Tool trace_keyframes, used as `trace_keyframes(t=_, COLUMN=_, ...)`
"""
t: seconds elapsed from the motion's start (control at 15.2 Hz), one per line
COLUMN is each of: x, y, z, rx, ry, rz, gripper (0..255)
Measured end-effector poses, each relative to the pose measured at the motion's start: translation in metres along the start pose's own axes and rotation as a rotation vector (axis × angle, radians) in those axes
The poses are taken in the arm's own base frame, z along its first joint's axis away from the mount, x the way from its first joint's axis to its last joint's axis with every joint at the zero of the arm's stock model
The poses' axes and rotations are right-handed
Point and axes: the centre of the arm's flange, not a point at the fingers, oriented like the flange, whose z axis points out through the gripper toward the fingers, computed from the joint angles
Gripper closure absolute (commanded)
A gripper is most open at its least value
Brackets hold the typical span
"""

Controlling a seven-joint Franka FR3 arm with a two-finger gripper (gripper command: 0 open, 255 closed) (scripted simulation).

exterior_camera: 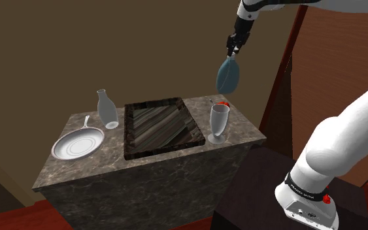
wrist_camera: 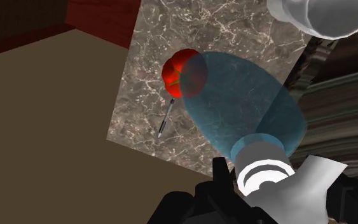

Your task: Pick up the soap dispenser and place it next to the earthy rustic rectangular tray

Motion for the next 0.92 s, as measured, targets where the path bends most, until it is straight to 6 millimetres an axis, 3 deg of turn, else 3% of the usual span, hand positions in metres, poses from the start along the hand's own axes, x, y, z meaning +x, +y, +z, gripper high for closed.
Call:
trace_keyframes(t=0.79, x=0.093, y=-0.008, z=0.127, rx=-0.001, ry=0.001, rz=0.0, gripper=255)
trace_keyframes(t=0.92, x=0.098, y=-0.009, z=0.141, rx=0.0, ry=0.001, rz=0.0, gripper=255)
